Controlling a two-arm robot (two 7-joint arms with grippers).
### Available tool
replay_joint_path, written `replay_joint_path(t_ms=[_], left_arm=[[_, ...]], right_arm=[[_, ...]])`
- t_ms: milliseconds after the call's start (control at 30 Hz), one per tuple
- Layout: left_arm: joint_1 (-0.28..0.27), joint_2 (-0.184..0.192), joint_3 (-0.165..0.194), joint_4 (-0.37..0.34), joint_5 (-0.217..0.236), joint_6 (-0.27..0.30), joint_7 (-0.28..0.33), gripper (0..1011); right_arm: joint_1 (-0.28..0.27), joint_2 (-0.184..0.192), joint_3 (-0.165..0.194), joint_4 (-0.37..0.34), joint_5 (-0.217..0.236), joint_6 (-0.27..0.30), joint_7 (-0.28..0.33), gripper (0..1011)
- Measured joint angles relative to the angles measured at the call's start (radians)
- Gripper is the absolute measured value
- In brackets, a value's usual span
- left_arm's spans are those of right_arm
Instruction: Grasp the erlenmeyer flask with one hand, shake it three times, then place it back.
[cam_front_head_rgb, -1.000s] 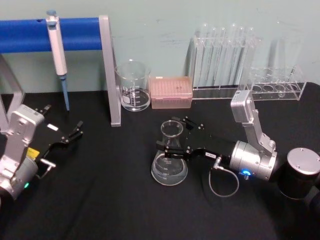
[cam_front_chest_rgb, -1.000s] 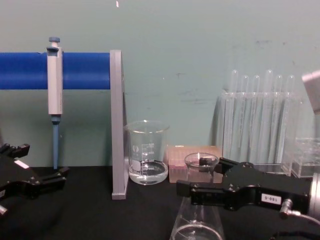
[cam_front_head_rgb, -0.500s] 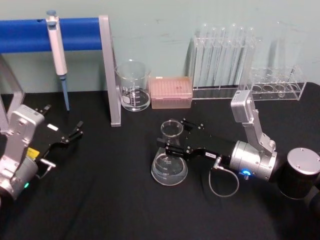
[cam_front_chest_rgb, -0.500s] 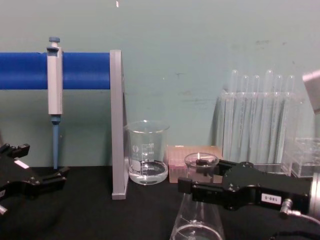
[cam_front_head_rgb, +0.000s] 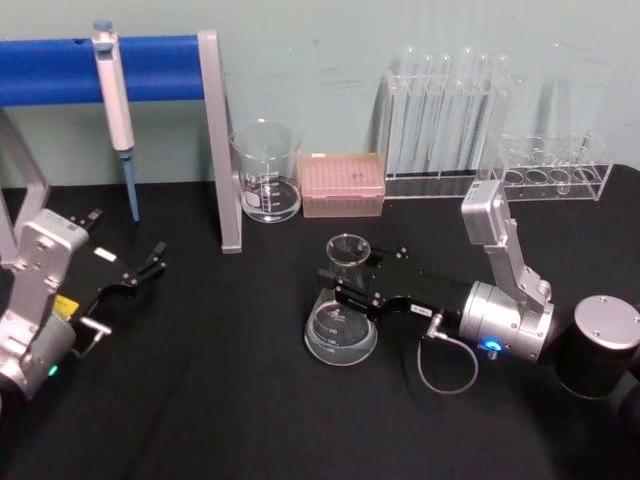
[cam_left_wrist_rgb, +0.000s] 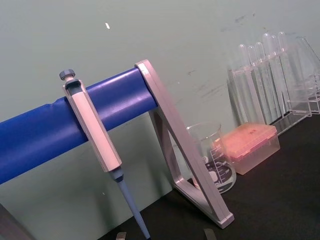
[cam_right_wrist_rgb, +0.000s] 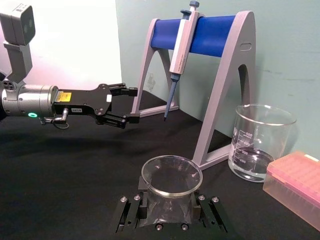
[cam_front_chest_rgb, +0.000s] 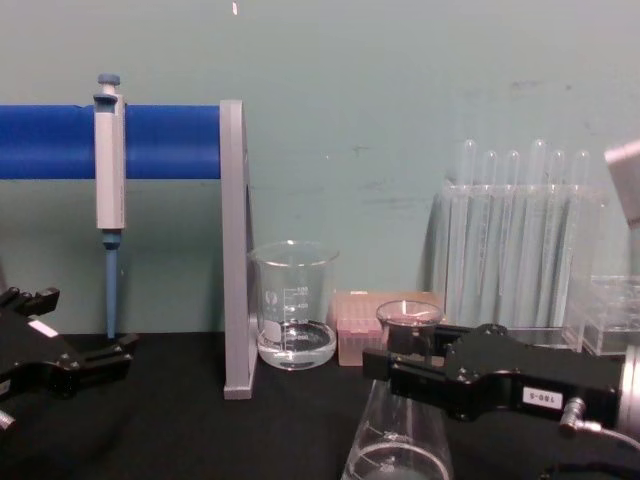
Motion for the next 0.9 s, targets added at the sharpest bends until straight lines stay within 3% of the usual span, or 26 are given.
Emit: replay_joint_path(t_ms=[900], left_arm=[[0.0, 0.0, 0.0, 0.0, 0.0, 0.0, 0.0, 1001]], right_arm=[[0.0, 0.001, 0.001, -0.005, 0.001, -0.005, 0.003, 457]])
